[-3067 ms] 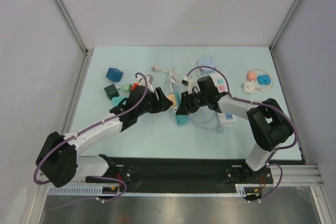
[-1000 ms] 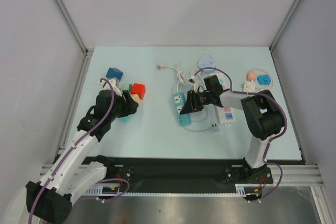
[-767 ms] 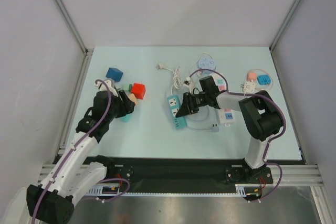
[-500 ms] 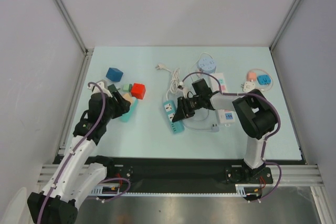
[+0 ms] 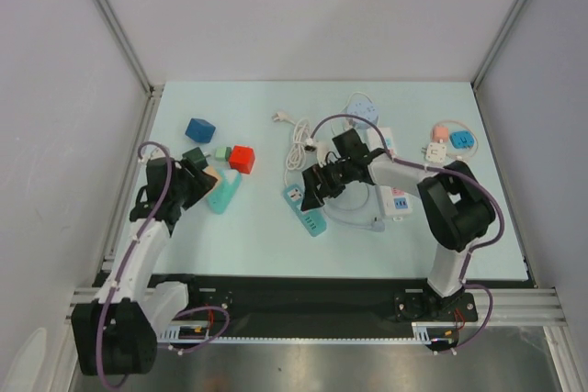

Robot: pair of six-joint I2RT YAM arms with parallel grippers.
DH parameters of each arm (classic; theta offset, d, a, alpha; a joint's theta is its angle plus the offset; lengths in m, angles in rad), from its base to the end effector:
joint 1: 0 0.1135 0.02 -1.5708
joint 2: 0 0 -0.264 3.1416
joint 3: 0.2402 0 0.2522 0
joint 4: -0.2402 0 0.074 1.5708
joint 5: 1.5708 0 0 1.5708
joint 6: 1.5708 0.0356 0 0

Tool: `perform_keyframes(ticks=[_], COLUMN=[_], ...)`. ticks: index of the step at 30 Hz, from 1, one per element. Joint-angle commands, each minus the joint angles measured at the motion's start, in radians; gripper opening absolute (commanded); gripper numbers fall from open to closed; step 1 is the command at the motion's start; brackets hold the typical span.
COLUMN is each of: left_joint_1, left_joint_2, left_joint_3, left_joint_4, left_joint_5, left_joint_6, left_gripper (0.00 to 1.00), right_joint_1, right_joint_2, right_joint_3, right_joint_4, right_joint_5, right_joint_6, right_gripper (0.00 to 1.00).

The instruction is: Pull the plug off the socket

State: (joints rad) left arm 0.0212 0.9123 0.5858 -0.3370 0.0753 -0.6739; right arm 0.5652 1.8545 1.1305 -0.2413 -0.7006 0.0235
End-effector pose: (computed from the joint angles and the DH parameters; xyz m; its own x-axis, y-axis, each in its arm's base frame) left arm 0.1960 0.0015 0.2331 -0.5049 -0.6331 -0.5867 -0.3544 0.7718 -0.5278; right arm 0.3042 0.2201 0.1664 -0.7111 -0.4297 -0.5566 -0.7028 0.4593 0.5433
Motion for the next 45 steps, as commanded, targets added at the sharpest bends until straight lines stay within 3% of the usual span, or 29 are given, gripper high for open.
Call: perform_keyframes(ticks=[1, 2, 9, 15, 16, 17, 19, 20, 23, 29, 35, 39, 45], left_joint_1=[0.04, 0.04, 0.042, 0.042, 0.042, 0.042, 0.042, 0.043, 0.043, 0.042, 0.042, 0.042, 0.023], left_joint_2=[0.107, 0.146, 0.404, 0.58, 0.602, 0.615, 0.639, 0.637, 0.611, 0.499, 0.335, 0.237, 0.087], left_joint_3=[0.069, 0.106, 0.238, 0.341, 0.353, 0.371, 0.381, 0.382, 0.378, 0.352, 0.284, 0.2, 0.109], left_joint_4=[0.131, 0.145, 0.197, 0.208, 0.207, 0.207, 0.208, 0.21, 0.207, 0.202, 0.208, 0.239, 0.233], left_joint_5=[0.067, 0.069, 0.109, 0.11, 0.118, 0.121, 0.133, 0.132, 0.107, 0.095, 0.139, 0.257, 0.399], left_joint_6=[-0.03, -0.024, 0.011, 0.011, 0.013, 0.016, 0.022, 0.028, 0.057, 0.132, 0.186, 0.188, 0.229], left_gripper=[0.0, 0.0, 0.01, 0.12, 0.15, 0.27, 0.4, 0.51, 0.68, 0.87, 0.93, 1.0, 1.0], right_joint_1=[-0.007, -0.014, -0.089, -0.114, -0.114, -0.113, -0.116, -0.117, -0.119, -0.129, -0.189, -0.28, -0.503], right_joint_2=[-0.133, -0.173, -0.316, -0.347, -0.35, -0.35, -0.35, -0.35, -0.35, -0.376, -0.443, -0.505, -0.656], right_joint_3=[0.045, 0.043, -0.017, -0.034, -0.035, -0.038, -0.04, -0.041, -0.044, -0.052, -0.078, -0.1, -0.147], right_joint_4=[-0.096, -0.116, -0.092, -0.089, -0.087, -0.087, -0.087, -0.089, -0.09, -0.089, -0.078, -0.056, 0.045], right_joint_5=[0.073, 0.067, 0.029, 0.024, 0.026, 0.027, 0.035, 0.038, 0.041, 0.081, 0.084, 0.055, 0.049], right_joint_6=[-0.203, -0.268, -0.329, -0.339, -0.339, -0.342, -0.349, -0.35, -0.356, -0.381, -0.401, -0.396, -0.277], right_gripper=[1.0, 1.0, 1.0, 1.0, 1.0, 1.0, 1.0, 1.0, 1.0, 1.0, 1.0, 1.0, 1.0])
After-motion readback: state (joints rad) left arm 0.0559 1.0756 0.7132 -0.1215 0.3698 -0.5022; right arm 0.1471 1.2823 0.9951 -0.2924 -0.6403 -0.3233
